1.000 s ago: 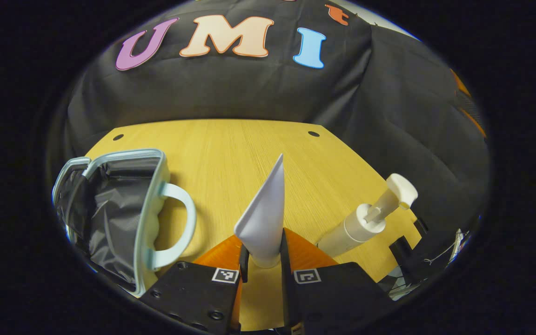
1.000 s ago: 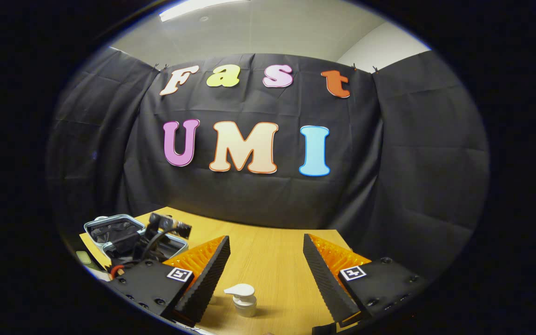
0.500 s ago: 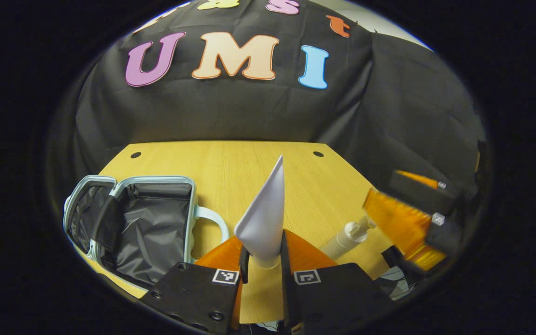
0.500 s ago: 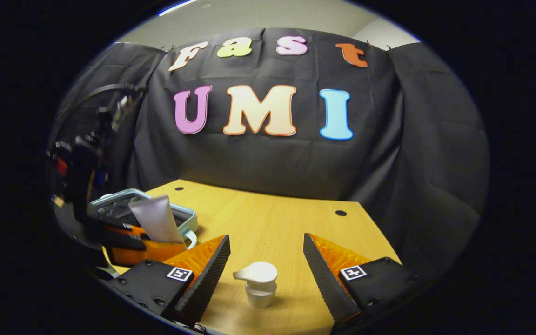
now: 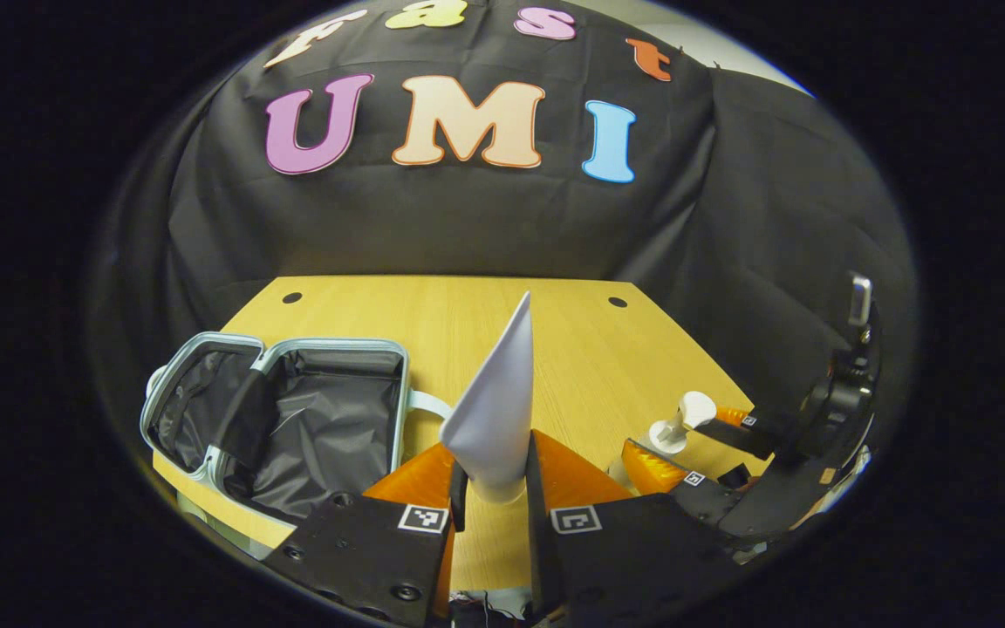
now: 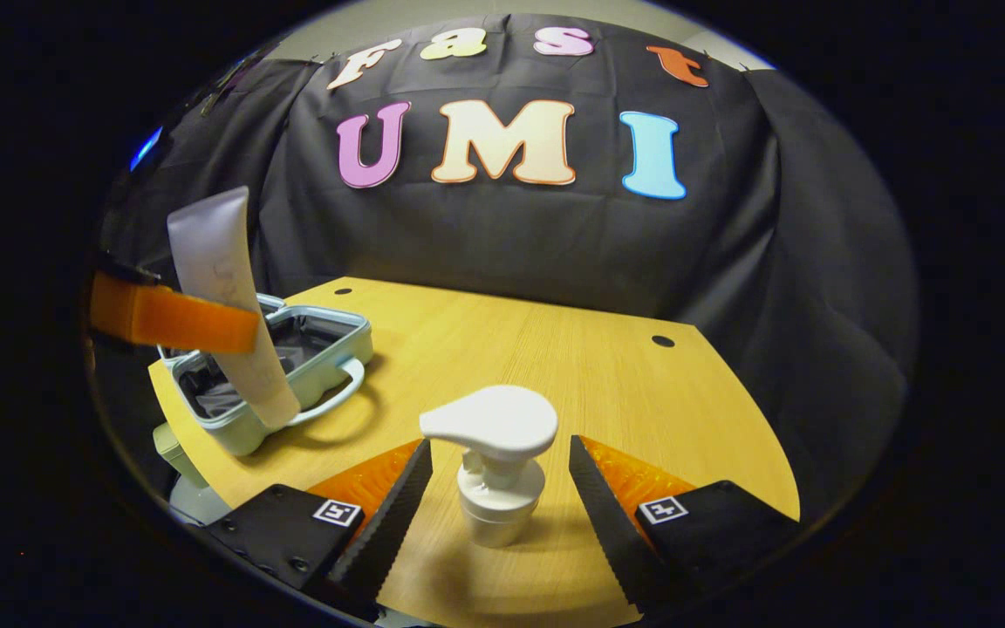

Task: First open the suitcase, pack the skin care products into it, and then close the suitcase.

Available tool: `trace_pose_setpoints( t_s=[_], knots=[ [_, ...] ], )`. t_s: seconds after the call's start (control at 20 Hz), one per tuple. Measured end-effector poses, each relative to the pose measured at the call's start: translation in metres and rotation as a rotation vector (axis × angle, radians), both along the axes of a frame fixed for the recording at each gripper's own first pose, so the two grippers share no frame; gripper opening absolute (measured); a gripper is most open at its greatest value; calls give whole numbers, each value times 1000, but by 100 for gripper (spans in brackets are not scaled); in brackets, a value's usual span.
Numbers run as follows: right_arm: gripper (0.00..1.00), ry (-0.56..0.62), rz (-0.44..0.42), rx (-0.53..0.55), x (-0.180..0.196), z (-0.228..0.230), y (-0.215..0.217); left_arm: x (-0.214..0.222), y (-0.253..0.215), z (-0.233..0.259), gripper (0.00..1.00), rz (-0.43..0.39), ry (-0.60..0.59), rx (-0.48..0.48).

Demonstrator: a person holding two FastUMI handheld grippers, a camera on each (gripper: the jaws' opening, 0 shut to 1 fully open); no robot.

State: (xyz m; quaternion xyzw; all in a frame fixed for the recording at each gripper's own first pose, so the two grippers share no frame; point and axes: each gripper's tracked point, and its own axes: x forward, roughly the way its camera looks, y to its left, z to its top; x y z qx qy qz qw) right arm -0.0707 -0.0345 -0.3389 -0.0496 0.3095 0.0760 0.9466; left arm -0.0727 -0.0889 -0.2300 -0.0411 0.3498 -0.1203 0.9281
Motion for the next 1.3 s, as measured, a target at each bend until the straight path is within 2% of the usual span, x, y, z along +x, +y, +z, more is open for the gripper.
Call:
trace_pose_setpoints(
  t_s=[0.1,0.25,0.35,0.55,0.75,1.0,1.05,1.3],
  knots=[
    [99,22,10,-17,-4,-14,-1,-3,7,2,28,21,3,16],
    [60,14,14,-1,-2,-16,-5,-10,19,4,28,51,14,36],
    [58,22,32,33,-1,-9,3,-15,35,3,28,73,37,70],
    [58,-33,70,90,9,32,24,-17,84,0,28,112,93,154],
    [58,-78,51,146,19,71,50,-4,148,-13,28,114,172,241],
    [58,-105,23,130,12,91,96,6,193,-51,28,53,309,244],
    [58,-104,24,128,9,92,106,7,198,-61,31,36,342,237],
    [58,-33,31,130,-4,80,152,14,215,-102,28,-9,432,212]
  ],
)
